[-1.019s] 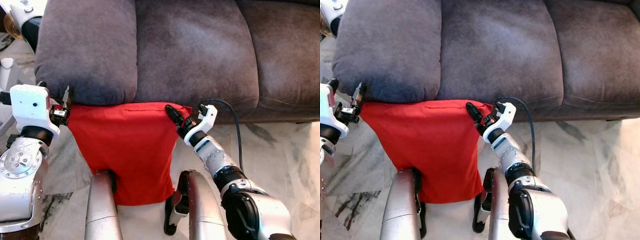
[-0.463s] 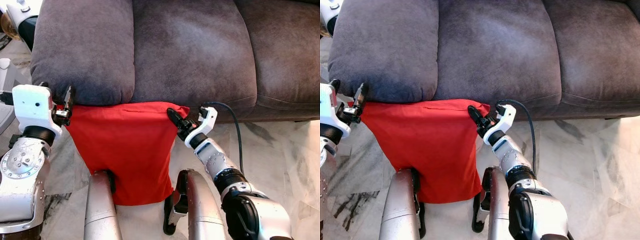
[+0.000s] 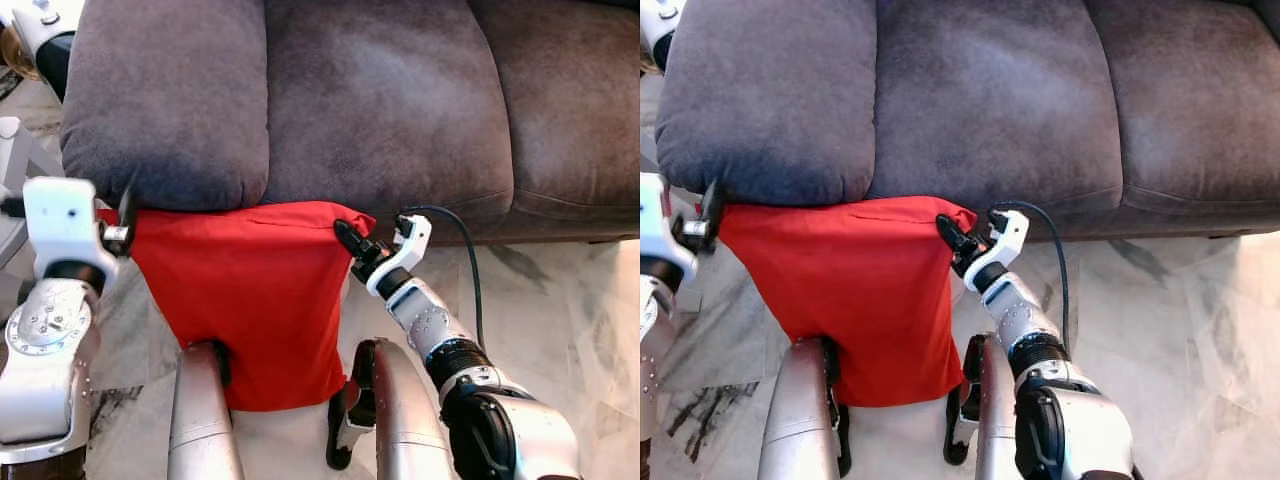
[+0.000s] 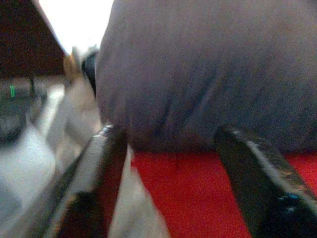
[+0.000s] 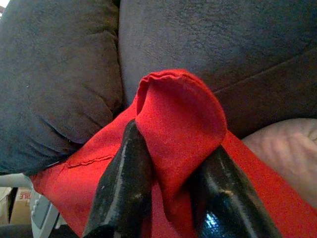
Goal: Move the pillow to the sofa from floor
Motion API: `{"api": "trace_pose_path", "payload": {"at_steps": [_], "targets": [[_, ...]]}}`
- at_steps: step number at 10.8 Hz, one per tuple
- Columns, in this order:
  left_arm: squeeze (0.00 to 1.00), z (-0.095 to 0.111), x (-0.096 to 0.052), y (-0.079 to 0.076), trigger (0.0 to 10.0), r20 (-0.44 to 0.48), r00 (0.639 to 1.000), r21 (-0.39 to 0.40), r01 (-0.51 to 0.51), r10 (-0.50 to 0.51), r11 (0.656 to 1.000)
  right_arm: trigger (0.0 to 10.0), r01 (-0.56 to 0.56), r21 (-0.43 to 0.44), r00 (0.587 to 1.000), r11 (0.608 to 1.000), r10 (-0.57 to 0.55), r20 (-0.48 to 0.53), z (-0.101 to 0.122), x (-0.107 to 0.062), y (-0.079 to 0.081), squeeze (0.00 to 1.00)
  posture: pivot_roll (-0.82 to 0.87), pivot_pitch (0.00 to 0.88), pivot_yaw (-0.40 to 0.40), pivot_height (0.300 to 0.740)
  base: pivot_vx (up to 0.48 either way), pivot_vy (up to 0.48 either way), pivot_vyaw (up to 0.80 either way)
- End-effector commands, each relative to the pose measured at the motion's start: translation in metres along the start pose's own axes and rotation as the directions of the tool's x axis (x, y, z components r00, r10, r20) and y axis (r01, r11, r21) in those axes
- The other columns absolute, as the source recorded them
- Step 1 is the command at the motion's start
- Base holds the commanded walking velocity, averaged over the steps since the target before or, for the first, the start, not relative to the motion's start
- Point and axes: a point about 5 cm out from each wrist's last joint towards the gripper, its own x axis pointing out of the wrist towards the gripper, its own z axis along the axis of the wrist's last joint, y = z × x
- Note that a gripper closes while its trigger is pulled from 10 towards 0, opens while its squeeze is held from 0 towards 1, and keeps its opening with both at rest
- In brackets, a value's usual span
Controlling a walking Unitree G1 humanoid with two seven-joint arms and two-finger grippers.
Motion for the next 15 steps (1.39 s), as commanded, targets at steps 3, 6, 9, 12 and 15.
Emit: {"api": "trace_pose_path", "payload": {"at_steps": [3, 6, 9, 12, 15], "targets": [[1.0, -0.027, -0.007, 0.006, 10.0, -0.156, 0.987, -0.099, -0.057, 0.041, 0.993, 0.0, 0.025, -0.001, 0.999, 1.0, -0.025, -0.02, -0.003, -0.008, -0.009, 0.0, 0.23, 0.406, -0.159, 0.592, 0.0, 0.0, 0.0], [1.0, -0.054, -0.014, 0.007, 10.0, -0.318, 0.948, -0.403, -0.142, 0.007, 0.904, 0.0, 0.019, -0.008, 0.999, 1.0, -0.019, -0.026, -0.002, -0.008, -0.009, 0.0, 0.22, 0.406, -0.164, 0.592, 0.0, 0.0, 0.0], [1.0, -0.071, -0.007, 0.016, 10.0, -0.322, 0.947, -0.529, -0.192, 0.014, 0.826, 0.0, 0.017, -0.008, 0.999, 1.0, -0.017, -0.028, -0.003, -0.009, -0.009, 0.0, 0.22, 0.414, -0.164, 0.592, 0.0, 0.0, 0.0], [0.0, -0.092, 0.016, 0.007, 10.0, -0.321, 0.945, -0.719, -0.282, 0.057, 0.636, 0.0, 0.003, -0.001, 1.0, 1.0, -0.003, -0.029, -0.005, -0.008, -0.007, 0.0, 0.21, 0.417, -0.165, 0.592, 0.0, 0.0, 0.0], [0.0, -0.103, 0.021, -0.002, 10.0, -0.319, 0.945, -0.769, -0.305, 0.076, 0.562, 0.0, -0.006, -0.002, 1.0, 1.0, 0.006, -0.03, -0.005, -0.01, -0.008, 0.0, 0.19, 0.424, -0.172, 0.592, 0.0, 0.0, 0.0]]}}
